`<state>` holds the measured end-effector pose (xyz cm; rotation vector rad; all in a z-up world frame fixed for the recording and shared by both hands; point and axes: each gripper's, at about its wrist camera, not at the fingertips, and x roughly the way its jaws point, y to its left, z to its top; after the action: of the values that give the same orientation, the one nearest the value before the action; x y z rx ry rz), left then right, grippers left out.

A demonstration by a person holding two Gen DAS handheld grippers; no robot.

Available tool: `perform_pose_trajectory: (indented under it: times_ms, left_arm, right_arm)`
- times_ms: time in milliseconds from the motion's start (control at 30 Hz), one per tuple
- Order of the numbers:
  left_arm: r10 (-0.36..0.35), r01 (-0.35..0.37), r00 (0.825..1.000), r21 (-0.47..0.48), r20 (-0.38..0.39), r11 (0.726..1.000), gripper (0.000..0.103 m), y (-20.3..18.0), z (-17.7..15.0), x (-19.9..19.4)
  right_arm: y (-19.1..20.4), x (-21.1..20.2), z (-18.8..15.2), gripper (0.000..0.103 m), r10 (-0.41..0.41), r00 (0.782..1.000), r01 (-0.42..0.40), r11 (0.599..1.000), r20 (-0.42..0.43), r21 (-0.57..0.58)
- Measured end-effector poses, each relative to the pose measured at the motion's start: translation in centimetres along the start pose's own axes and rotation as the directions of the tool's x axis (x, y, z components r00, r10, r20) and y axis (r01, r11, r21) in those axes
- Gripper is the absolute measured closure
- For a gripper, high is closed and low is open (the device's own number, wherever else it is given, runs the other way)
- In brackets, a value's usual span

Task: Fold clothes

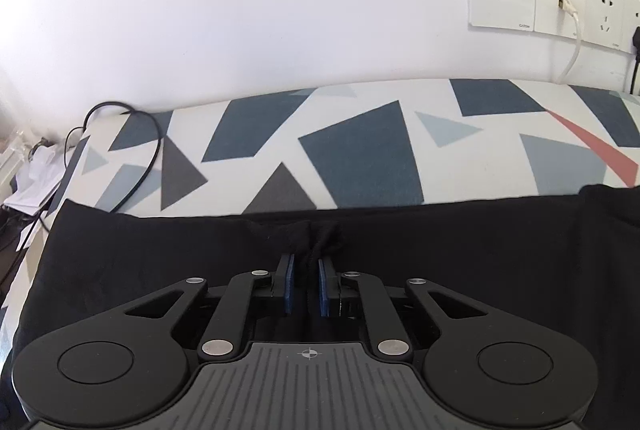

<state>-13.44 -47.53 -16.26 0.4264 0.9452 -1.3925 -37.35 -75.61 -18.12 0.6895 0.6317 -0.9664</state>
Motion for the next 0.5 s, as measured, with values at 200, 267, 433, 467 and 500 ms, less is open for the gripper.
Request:
perform_pose_trajectory:
  times_ms: [200,267,433,467,500]
  left_arm:
    - [-0.009,0.008,1.0,-0.01,-0.017,1.0,0.04,-0.7,0.2,1.0]
    - [-0.008,0.008,1.0,-0.006,-0.025,1.0,0.039,-0.7,0.3,1.2]
    - [-0.002,0.002,0.999,0.011,-0.044,1.0,0.036,-0.8,0.6,1.8]
    - [0.0,0.0,0.999,0.015,-0.048,1.0,0.035,-0.9,0.7,1.9]
    - [0.003,-0.002,0.999,0.019,-0.052,1.0,0.035,-1.0,0.8,2.1]
  right_arm:
    - [-2.0,-2.8,-1.5,0.054,0.032,0.999,-0.032,0.997,0.0,0.065]
    - [-2.9,-4.8,-3.3,0.049,0.055,0.999,-0.054,0.995,-0.002,0.084]
    - [-2.6,-8.5,-9.3,0.044,0.121,0.991,-0.112,0.985,-0.065,0.129]
    - [-2.2,-9.1,-10.5,0.038,0.125,0.99,-0.115,0.985,-0.073,0.13]
    - [-1.6,-9.6,-11.5,0.037,0.119,0.99,-0.11,0.986,-0.073,0.123]
